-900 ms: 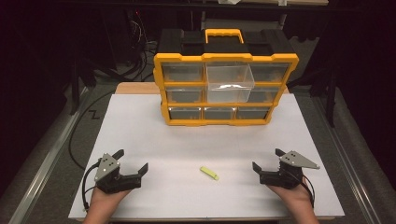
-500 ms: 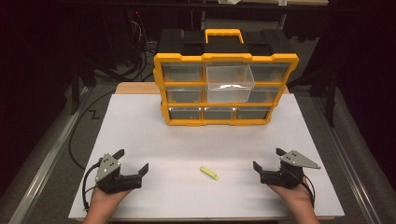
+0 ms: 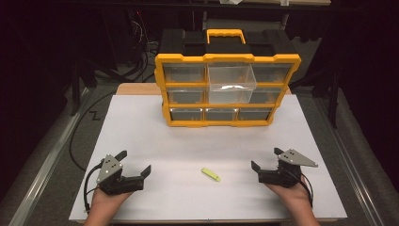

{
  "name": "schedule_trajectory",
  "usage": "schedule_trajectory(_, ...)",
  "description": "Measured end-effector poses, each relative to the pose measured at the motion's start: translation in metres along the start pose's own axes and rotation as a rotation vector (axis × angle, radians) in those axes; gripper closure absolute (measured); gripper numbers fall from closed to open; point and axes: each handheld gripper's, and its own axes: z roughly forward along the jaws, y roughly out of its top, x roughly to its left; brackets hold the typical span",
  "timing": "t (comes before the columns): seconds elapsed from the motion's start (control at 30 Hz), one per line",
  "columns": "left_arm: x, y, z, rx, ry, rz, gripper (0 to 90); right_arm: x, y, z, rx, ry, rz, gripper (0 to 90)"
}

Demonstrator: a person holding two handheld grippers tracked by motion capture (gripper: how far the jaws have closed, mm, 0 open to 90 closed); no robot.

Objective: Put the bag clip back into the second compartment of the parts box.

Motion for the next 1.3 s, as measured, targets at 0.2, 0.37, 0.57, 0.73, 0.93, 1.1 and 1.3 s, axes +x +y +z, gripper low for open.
schedule_trajectory(0.2, -0.001, 0.000, 0.001, -0.002, -0.019, 0.005, 0.6, 0.004, 0.006, 0.004, -0.002, 0.009, 0.001, 0.0)
schedule_trajectory(0.37, -0.003, 0.000, 0.002, 0.001, -0.019, 0.010, 0.6, 0.010, 0.012, 0.010, 0.000, 0.026, -0.001, 0.0)
schedule_trajectory(0.57, -0.002, 0.000, 0.002, 0.007, -0.016, 0.008, 0.6, 0.015, 0.021, 0.017, -0.003, 0.038, -0.020, 0.0)
schedule_trajectory(0.73, -0.002, 0.000, 0.003, 0.002, -0.013, 0.009, 1.0, 0.019, 0.029, 0.026, 0.002, 0.045, -0.027, 0.0)
schedule_trajectory(0.93, -0.003, 0.000, 0.005, 0.010, -0.012, 0.012, 1.0, 0.029, 0.039, 0.039, -0.004, 0.066, -0.051, 0.0)
schedule_trajectory(1.1, -0.003, 0.001, 0.005, 0.010, -0.013, 0.018, 1.0, 0.037, 0.044, 0.047, -0.002, 0.089, -0.054, 0.0)
schedule_trajectory(1.3, -0.003, 0.001, 0.006, 0.005, -0.016, 0.020, 1.0, 0.057, 0.049, 0.061, 0.021, 0.138, -0.087, 0.0)
